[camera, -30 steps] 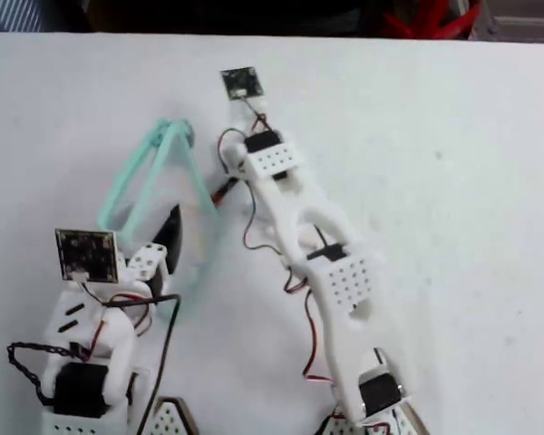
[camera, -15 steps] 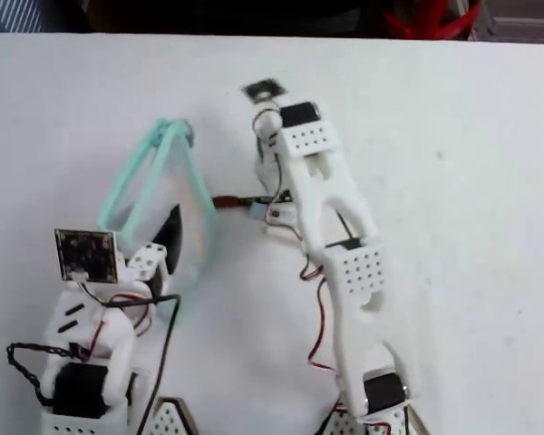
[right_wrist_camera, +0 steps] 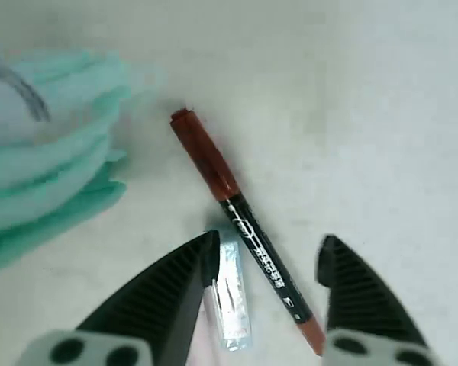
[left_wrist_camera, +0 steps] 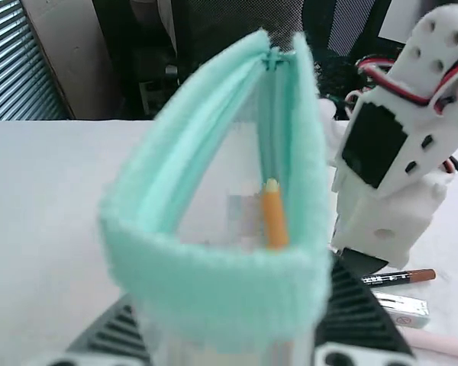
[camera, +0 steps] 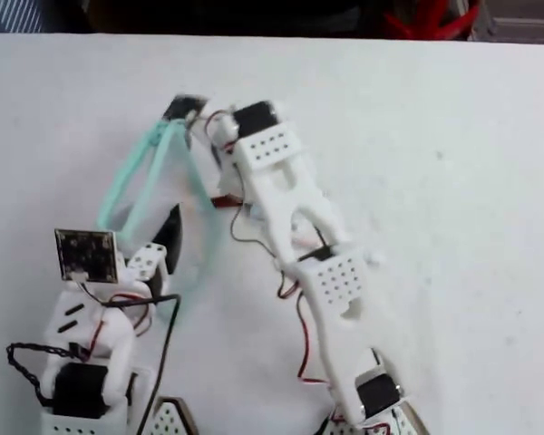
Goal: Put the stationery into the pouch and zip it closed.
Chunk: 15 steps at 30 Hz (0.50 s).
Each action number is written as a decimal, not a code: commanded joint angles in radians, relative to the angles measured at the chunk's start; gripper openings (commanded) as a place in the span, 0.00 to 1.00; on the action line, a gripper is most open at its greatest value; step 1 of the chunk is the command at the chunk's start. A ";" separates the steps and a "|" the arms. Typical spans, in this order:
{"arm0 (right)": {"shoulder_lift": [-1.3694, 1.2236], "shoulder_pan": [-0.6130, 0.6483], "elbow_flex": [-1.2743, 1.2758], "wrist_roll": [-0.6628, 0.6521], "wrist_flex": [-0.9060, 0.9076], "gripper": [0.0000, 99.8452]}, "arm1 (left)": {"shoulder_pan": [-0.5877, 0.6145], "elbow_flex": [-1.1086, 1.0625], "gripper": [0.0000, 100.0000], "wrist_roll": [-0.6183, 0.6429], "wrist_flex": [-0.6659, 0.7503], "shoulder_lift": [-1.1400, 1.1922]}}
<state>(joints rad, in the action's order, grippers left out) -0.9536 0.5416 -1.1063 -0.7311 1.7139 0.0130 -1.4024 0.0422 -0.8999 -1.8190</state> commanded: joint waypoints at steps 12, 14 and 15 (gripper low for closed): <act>-0.142 0.022 0.000 -0.054 0.007 0.32 | 0.027 0.032 0.20 0.012 0.002 -0.005; -0.166 0.022 -0.008 -0.054 0.004 0.28 | 0.041 0.032 0.20 0.012 0.006 -0.005; -0.174 0.022 -0.009 -0.054 -0.007 0.24 | 0.039 0.032 0.20 0.012 0.006 -0.005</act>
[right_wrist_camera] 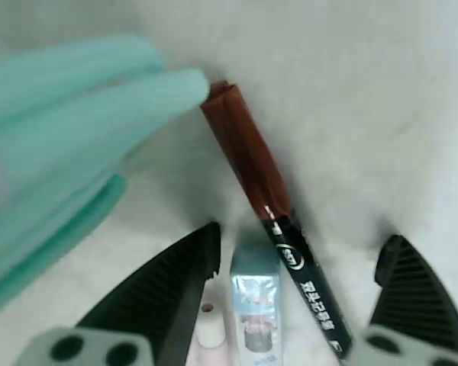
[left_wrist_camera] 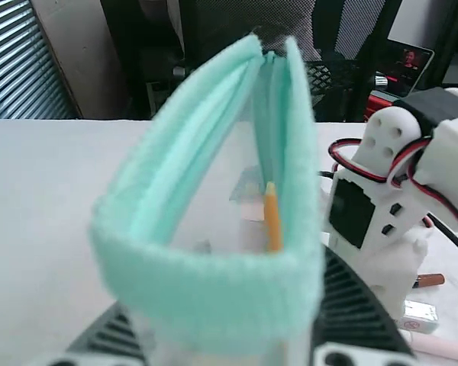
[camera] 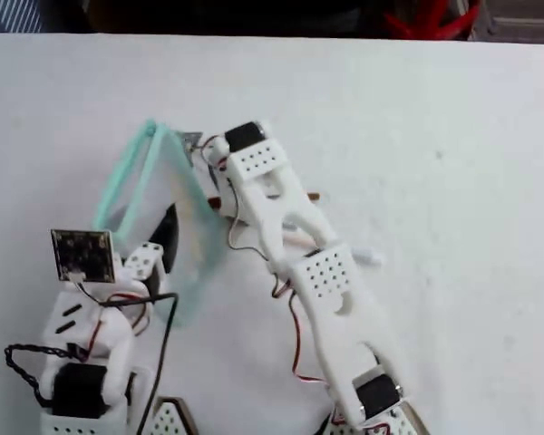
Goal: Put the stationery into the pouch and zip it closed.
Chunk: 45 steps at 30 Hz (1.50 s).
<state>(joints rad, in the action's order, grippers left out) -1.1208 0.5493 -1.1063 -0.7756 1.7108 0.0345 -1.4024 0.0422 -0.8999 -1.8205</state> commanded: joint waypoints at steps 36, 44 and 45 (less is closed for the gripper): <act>0.897 -0.154 0.322 0.275 -0.016 0.02 | -0.030 0.032 0.20 0.014 0.002 -0.004; 1.299 -0.140 0.637 0.448 -0.237 0.02 | -0.136 0.034 0.20 0.008 -0.028 -0.004; 1.348 -0.120 0.677 0.468 -0.272 0.02 | -0.143 0.034 0.20 0.008 -0.029 -0.004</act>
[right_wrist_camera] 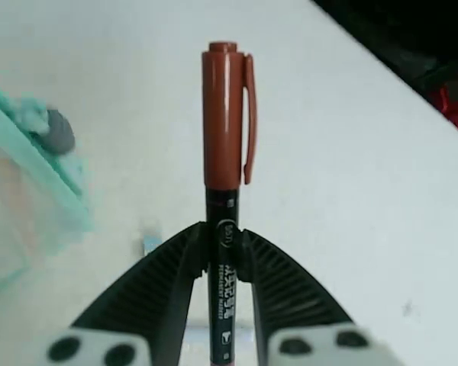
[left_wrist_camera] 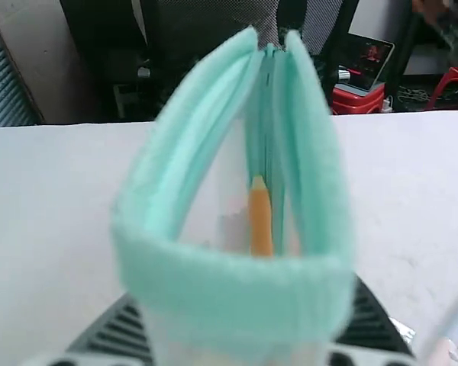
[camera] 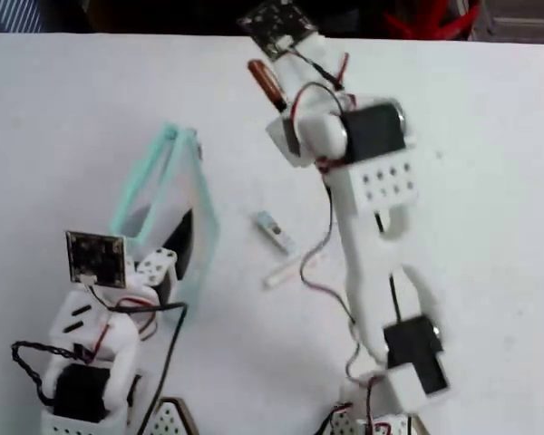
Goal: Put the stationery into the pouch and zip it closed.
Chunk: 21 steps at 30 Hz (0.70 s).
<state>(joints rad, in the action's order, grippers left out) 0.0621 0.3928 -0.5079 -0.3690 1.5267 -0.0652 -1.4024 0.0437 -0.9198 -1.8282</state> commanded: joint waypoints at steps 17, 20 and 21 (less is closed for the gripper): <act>0.769 0.567 0.784 0.117 -0.972 0.02 | -0.054 0.124 0.29 0.006 -0.135 0.004; 0.768 0.601 0.895 0.117 -1.072 0.02 | -0.053 0.124 0.29 0.006 -0.135 0.004; 0.768 0.604 0.936 0.117 -1.109 0.02 | -0.053 0.124 0.29 0.006 -0.135 0.004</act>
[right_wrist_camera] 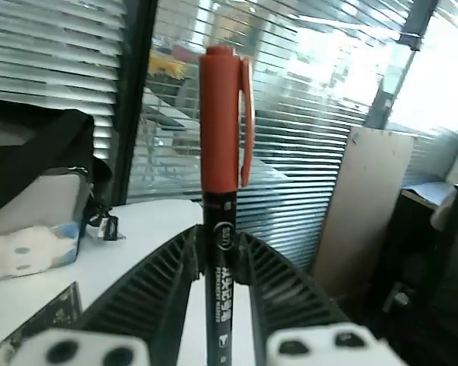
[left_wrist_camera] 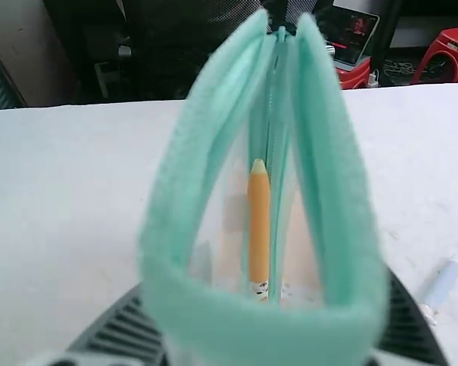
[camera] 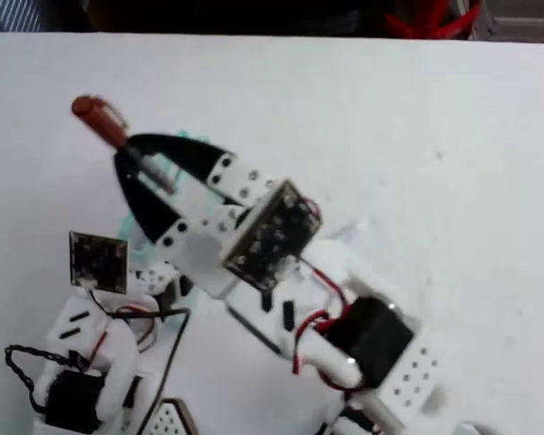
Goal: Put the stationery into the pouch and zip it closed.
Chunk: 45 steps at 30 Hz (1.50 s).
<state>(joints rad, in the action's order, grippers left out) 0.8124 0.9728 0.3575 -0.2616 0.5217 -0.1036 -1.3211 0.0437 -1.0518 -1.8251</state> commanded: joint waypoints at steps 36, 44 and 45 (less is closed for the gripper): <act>-0.005 -0.163 0.239 0.411 -0.016 0.02 | -0.007 0.037 0.29 0.005 -0.005 0.001; -0.163 -0.166 0.135 0.433 0.096 0.02 | -0.007 0.037 0.29 0.005 -0.005 0.001; -0.170 -0.166 0.123 0.433 0.114 0.02 | -0.007 0.037 0.29 0.005 -0.005 0.001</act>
<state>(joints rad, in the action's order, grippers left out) 0.6774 0.8132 0.5278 0.1634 0.5877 -0.1051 -1.3211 0.0437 -1.0533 -1.8251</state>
